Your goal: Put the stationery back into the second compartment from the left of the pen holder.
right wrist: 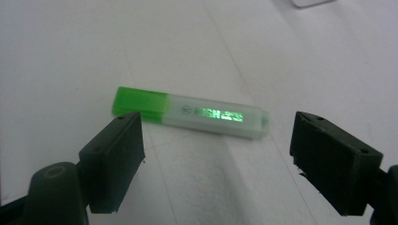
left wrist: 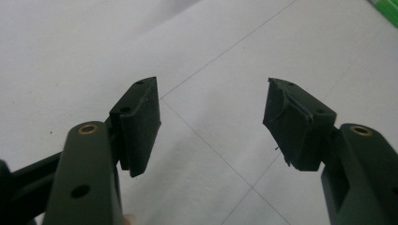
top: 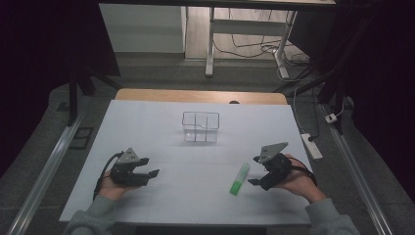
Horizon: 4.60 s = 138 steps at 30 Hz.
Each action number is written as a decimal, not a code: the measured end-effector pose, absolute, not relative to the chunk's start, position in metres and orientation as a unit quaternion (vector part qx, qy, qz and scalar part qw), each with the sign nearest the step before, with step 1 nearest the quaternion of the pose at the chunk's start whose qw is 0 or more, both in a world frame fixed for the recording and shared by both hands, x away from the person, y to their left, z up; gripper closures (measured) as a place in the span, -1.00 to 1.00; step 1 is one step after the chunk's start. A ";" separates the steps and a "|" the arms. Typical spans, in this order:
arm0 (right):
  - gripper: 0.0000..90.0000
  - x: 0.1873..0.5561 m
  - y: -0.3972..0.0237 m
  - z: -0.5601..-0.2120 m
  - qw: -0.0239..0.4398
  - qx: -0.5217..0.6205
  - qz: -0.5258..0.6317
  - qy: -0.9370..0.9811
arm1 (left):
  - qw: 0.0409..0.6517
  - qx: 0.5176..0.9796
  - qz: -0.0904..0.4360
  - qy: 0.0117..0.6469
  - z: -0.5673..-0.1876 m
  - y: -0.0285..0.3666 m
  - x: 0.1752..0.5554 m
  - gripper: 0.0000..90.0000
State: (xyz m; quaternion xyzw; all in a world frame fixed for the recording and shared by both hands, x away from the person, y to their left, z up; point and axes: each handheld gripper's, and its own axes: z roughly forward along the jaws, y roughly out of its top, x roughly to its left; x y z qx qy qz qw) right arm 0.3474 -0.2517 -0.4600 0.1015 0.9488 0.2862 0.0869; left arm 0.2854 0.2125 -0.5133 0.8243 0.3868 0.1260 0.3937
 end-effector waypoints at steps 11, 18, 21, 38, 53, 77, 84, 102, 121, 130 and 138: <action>-0.60 0.352 -0.227 -0.462 0.091 0.002 0.214 0.972 | 0.390 0.827 0.122 0.386 -0.516 0.212 0.286 -0.20; -0.58 0.350 -0.215 -0.466 0.089 -0.050 0.182 0.978 | 0.389 0.827 0.121 0.388 -0.517 0.212 0.286 -0.20; -0.56 0.350 -0.209 -0.467 0.084 -0.076 0.176 0.978 | 0.391 0.825 0.119 0.391 -0.518 0.213 0.286 -0.20; -0.44 0.367 -0.198 -0.475 0.029 -0.185 0.166 0.968 | 0.389 0.803 0.121 0.435 -0.519 0.217 0.285 -0.20; -0.23 0.368 -0.184 -0.490 0.010 -0.251 0.141 0.958 | 0.390 0.803 0.116 0.435 -0.521 0.215 0.286 -0.20; 0.48 0.373 -0.177 -0.495 -0.026 -0.265 0.113 0.957 | 0.400 0.802 0.113 0.429 -0.520 0.220 0.286 -0.20; 0.48 0.376 -0.182 -0.488 -0.014 -0.228 0.149 0.962 | 0.401 0.801 0.110 0.432 -0.520 0.220 0.286 -0.20; 0.48 0.386 -0.198 -0.464 0.016 -0.037 0.272 0.962 | 0.409 0.799 0.098 0.429 -0.523 0.226 0.289 -0.20; 0.48 0.377 -0.213 -0.469 0.045 0.141 0.367 0.918 | 0.418 0.803 0.093 0.415 -0.526 0.227 0.293 -0.20; 0.48 0.373 -0.212 -0.472 0.058 0.175 0.397 0.899 | 0.419 0.799 0.099 0.421 -0.524 0.228 0.293 -0.20; 0.48 0.371 -0.209 -0.472 0.086 0.207 0.416 0.881 | 0.423 0.795 0.104 0.422 -0.523 0.228 0.291 -0.20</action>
